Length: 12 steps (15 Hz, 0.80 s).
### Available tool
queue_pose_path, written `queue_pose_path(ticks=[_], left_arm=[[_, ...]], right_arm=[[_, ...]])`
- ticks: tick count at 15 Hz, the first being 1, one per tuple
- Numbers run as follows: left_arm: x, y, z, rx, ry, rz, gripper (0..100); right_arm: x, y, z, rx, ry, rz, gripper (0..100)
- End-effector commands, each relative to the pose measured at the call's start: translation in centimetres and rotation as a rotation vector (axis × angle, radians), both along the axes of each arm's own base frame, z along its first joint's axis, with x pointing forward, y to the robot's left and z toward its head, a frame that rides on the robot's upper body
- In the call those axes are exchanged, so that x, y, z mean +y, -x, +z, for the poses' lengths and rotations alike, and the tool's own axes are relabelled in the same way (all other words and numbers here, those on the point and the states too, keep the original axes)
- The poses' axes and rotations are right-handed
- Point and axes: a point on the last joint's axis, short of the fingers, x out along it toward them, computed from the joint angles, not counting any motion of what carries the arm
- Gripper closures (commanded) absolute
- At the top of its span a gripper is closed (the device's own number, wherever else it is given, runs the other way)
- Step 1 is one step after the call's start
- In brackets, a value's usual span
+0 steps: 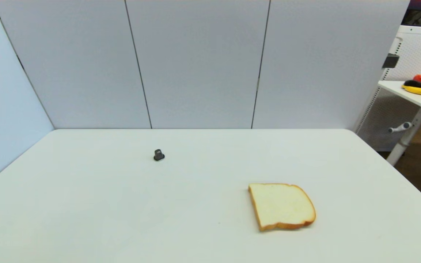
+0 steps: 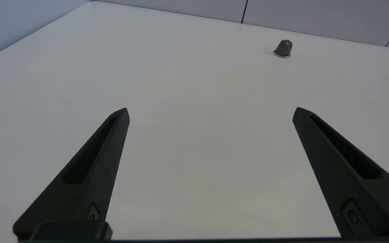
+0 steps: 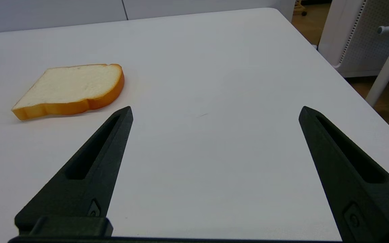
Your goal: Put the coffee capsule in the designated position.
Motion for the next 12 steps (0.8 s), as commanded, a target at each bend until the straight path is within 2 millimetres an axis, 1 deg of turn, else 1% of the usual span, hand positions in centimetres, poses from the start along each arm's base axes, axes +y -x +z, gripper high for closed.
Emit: queue_pose_path(ticks=[1, 12], left_arm=[[0.0, -0.01, 0.02, 0.0, 0.001, 0.002, 0], [0.0, -0.01, 0.0, 0.001, 0.003, 0.0, 0]], right_arm=[[0.0, -0.02, -0.03, 0.002, 0.0, 0.0, 0], [0.01, -0.02, -0.03, 0.002, 0.0, 0.0, 0]])
